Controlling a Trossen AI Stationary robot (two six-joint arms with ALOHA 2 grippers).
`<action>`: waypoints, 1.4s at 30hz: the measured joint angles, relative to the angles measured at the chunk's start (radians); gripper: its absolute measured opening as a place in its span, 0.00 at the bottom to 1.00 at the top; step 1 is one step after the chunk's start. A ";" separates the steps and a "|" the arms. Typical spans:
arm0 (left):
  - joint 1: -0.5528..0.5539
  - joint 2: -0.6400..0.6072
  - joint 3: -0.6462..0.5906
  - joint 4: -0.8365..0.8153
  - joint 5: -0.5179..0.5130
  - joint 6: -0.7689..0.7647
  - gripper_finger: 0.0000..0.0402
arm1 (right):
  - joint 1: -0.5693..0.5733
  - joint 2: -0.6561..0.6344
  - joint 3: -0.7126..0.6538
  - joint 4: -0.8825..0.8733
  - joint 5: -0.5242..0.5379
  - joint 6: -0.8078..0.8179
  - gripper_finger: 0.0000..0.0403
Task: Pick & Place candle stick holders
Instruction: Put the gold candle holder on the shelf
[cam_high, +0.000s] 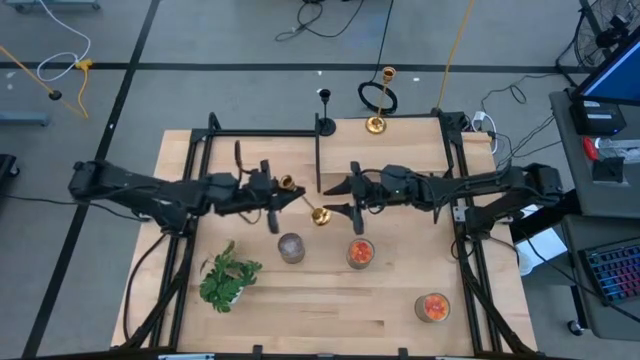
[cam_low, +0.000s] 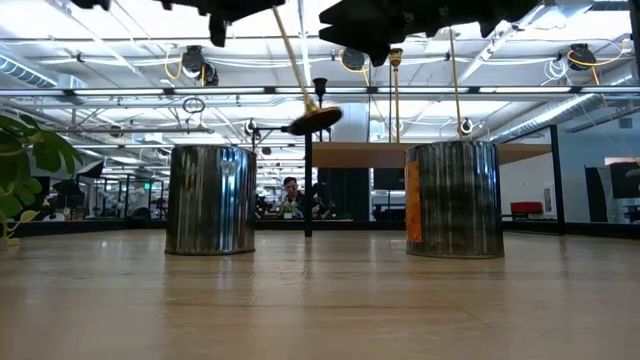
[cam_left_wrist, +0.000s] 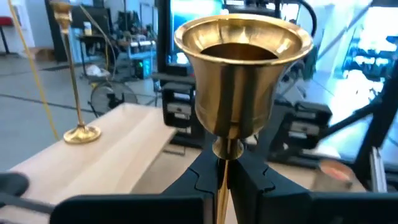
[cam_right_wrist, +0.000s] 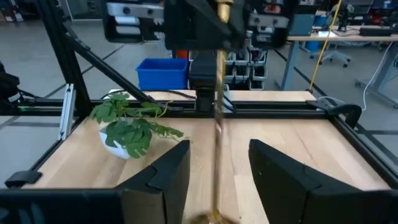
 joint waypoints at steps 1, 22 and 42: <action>0.009 0.017 0.000 0.032 0.001 0.001 0.05 | -0.002 -0.001 0.000 0.000 0.000 0.003 0.39; 0.037 0.316 0.298 -0.061 0.038 0.076 0.05 | -0.021 -0.001 0.000 -0.031 0.006 0.004 0.32; 0.037 0.313 0.300 -0.138 0.027 0.077 0.04 | -0.021 -0.001 0.000 -0.050 0.015 -0.047 0.05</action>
